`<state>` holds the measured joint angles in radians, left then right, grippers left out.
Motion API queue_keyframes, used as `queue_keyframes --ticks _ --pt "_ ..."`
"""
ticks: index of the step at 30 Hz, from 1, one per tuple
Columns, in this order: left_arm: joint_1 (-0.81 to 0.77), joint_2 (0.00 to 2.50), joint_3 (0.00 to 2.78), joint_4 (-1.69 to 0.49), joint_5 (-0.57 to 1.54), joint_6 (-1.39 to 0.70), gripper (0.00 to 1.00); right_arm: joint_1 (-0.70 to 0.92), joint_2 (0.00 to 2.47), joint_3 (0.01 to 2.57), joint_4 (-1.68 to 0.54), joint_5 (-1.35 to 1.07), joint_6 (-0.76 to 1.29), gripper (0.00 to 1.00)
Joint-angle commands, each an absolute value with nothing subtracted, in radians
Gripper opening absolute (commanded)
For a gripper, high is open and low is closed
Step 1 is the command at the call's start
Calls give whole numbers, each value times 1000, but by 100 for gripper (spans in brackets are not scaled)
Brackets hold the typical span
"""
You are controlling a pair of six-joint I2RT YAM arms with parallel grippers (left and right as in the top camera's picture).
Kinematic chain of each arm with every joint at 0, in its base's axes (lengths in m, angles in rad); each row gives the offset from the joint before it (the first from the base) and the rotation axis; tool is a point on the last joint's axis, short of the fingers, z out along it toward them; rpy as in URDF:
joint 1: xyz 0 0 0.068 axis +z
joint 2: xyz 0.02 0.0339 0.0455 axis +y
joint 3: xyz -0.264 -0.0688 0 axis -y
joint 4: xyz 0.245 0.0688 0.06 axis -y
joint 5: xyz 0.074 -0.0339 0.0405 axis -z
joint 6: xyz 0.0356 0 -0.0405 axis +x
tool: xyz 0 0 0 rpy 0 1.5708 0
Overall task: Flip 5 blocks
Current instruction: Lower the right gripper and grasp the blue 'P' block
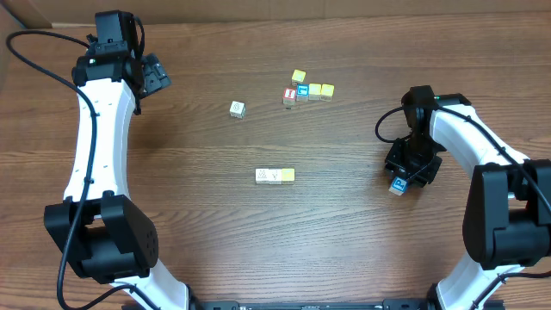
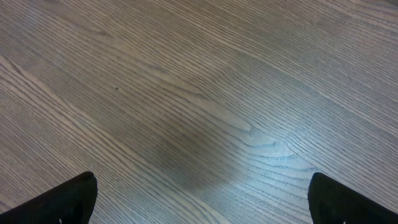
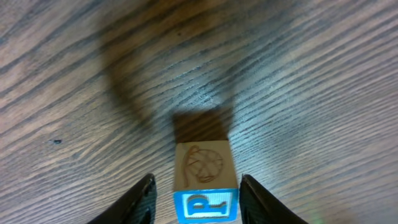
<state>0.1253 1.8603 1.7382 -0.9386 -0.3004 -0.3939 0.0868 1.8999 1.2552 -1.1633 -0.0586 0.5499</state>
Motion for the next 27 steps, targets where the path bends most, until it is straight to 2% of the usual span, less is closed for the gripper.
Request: queue_keyframes --ticks 1,10,17,27 --pt "129 1845 1756 -937 -314 -416 100 91 1889 1254 -1157 -46 553 42" --pt "129 1845 1756 -937 -314 -416 100 93 1889 1250 -1178 -46 553 47" --pt "129 1845 1756 -938 -314 -416 100 96 1889 1249 -1180 -58 553 40" --pt "129 1845 1756 -937 -314 -416 100 96 1889 1249 -1185 -64 553 41"
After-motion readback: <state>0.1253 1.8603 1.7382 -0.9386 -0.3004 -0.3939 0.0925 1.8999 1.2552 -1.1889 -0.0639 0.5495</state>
